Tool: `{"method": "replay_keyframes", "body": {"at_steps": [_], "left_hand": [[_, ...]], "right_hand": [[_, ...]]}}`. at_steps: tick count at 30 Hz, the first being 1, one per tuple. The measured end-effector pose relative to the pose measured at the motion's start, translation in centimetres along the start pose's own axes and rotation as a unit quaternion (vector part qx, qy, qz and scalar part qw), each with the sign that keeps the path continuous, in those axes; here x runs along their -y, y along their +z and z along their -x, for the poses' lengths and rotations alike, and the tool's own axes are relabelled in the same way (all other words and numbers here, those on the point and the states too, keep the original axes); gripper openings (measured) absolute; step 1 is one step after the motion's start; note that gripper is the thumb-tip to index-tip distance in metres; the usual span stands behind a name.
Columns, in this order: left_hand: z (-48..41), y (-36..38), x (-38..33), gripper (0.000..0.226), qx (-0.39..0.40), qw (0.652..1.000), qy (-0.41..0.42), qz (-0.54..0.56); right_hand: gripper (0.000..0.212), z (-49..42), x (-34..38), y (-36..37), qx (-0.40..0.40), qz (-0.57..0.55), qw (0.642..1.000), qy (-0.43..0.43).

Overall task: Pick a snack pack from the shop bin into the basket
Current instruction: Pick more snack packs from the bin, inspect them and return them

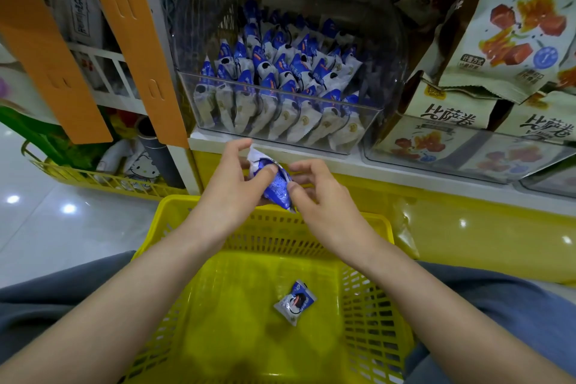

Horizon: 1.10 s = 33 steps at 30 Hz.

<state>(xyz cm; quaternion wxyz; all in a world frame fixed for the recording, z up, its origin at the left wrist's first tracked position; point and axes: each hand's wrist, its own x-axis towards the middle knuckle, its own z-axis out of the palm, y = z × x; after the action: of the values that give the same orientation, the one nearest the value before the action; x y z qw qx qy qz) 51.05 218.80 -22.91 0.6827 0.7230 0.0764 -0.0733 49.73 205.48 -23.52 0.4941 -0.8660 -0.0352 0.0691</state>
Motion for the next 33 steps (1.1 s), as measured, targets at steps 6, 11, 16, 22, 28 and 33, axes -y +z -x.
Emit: {"method": "replay_keyframes", "body": {"at_steps": [6,11,16,22,28,33], "left_hand": [[0.0,-1.2,-0.2,0.029,0.055,0.916,0.204,-0.341],[0.4,-1.4,-0.1,0.018,0.003,0.878,0.246,-0.410],[0.6,-0.6,0.0,0.019,-0.046,0.893,0.233,-0.381],[0.9,-0.5,0.4,0.035,-0.050,0.824,0.270,-0.495],[0.7,-0.8,0.2,0.033,-0.031,0.815,0.266,-0.514],[0.5,-0.6,0.0,0.023,0.008,0.903,0.215,-0.371]], "right_hand": [[0.024,0.2,-0.3,-0.9,-0.016,0.128,0.987,-0.098],[0.033,0.4,0.3,-0.9,-0.061,0.052,0.993,-0.085],[0.062,0.3,0.7,-0.3,-0.048,-0.062,0.995,0.069],[0.040,0.3,0.9,-0.1,-0.007,-0.111,0.992,0.056],[0.041,0.4,0.5,-0.6,0.026,0.001,0.999,-0.027],[0.040,0.1,0.5,-1.1,0.018,0.031,0.998,-0.060]]}}
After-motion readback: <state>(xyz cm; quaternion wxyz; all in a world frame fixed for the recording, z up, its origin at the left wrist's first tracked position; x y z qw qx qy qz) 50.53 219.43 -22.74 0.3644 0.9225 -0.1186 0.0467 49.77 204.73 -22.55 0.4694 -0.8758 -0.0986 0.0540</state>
